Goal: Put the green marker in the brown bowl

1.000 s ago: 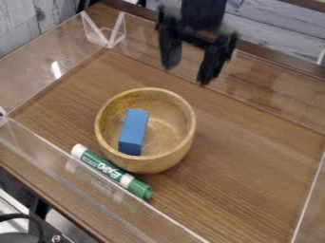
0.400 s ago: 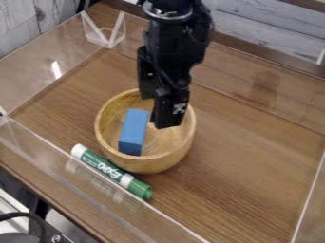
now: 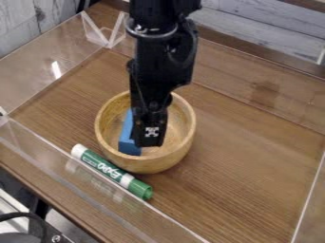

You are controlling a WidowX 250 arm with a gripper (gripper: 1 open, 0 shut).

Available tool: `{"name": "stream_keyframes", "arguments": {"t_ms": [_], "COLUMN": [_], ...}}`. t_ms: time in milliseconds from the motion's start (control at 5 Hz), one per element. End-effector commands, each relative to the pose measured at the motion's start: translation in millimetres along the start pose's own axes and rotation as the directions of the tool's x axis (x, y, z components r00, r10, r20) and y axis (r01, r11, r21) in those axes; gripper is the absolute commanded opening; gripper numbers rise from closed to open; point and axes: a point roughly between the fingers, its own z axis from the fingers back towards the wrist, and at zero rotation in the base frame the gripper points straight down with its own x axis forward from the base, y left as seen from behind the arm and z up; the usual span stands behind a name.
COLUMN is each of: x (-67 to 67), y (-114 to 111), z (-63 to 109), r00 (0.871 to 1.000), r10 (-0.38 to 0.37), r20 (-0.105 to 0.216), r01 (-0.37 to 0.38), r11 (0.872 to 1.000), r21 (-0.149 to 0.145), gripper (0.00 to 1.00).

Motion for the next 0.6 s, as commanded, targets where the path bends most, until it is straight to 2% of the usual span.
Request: {"name": "stream_keyframes", "arguments": {"t_ms": [0,400], "x": [-1.4,-4.5], "y": [-3,-9], "z": [1.5,-14.1], "r00": [0.999,0.997], "r10": [-0.030,-0.076], "r20": [0.023,0.014], "r01": [0.030,0.076], "r11": [0.999,0.996], "r21": [0.035,0.053], "gripper": [1.00,1.00]}}
